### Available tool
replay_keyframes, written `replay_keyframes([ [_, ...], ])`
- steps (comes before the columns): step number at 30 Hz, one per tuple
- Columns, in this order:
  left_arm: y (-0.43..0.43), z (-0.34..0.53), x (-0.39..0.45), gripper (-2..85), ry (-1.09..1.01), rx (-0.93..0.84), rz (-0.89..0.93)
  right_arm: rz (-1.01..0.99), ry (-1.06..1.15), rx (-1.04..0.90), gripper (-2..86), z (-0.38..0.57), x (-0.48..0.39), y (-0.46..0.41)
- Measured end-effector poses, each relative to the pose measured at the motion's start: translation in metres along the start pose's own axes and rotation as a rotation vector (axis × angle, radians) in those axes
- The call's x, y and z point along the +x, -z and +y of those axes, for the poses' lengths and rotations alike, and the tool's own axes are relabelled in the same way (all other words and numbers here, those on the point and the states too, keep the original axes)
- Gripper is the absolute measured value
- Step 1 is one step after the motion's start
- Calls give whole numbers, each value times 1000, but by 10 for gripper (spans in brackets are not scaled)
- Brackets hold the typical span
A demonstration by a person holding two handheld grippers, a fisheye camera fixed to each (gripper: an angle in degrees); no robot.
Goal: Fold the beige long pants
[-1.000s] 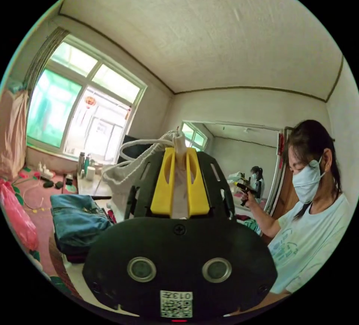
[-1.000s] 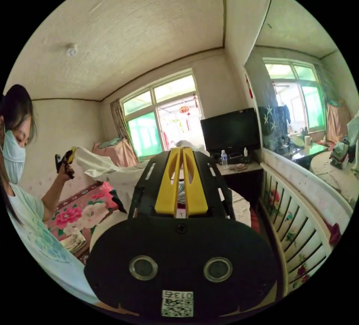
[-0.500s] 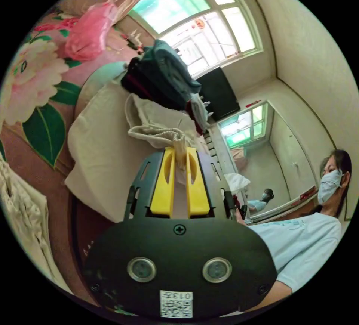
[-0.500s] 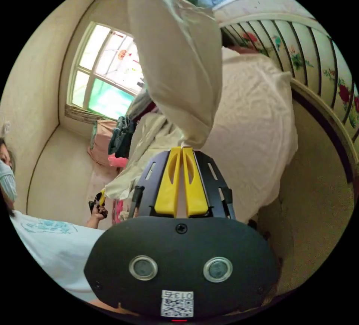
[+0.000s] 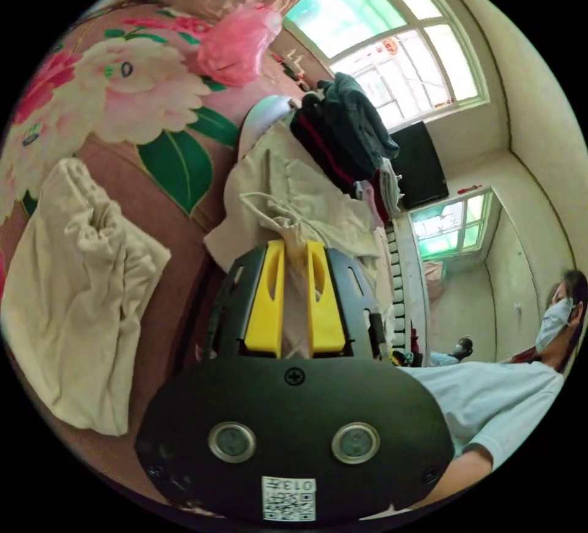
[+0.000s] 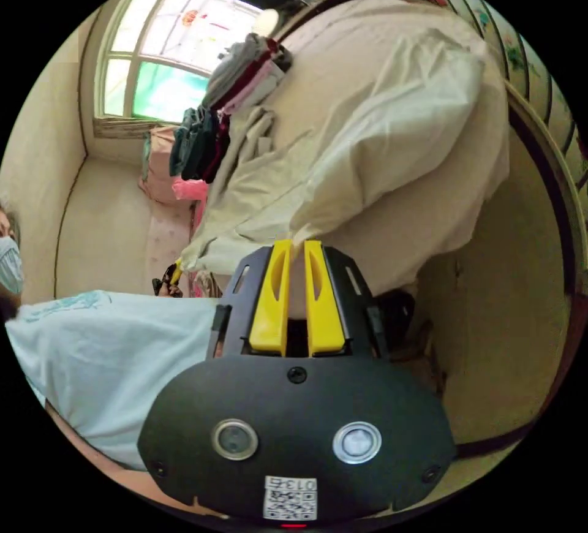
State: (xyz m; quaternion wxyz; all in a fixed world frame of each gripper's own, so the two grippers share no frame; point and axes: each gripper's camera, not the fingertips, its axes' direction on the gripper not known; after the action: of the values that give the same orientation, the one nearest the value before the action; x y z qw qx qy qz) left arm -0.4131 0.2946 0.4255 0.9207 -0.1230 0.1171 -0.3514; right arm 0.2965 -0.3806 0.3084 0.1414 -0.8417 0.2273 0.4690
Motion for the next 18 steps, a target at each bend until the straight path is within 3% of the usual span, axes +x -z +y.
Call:
replay_keyframes([
  [2,-1,15,-18,63,142,22,19,-41,-90,-38,67,10,22,1],
  [4,15,30,-18,62,187,154,21,-27,-131,58,76,17,31,28],
  [6,27,35,-4,60,161,230,-25,186,-96,190,108,10,21,70],
  [9,-4,12,53,58,-62,35,-136,485,-9,251,143,-32,6,88],
  [11,-74,-2,109,55,-249,-228,-132,558,56,231,145,-68,4,83],
  [15,-182,12,195,55,-508,-442,-118,637,132,93,131,-147,20,44],
  [18,-255,31,242,54,-589,-571,-46,626,141,-99,33,-178,39,16],
])
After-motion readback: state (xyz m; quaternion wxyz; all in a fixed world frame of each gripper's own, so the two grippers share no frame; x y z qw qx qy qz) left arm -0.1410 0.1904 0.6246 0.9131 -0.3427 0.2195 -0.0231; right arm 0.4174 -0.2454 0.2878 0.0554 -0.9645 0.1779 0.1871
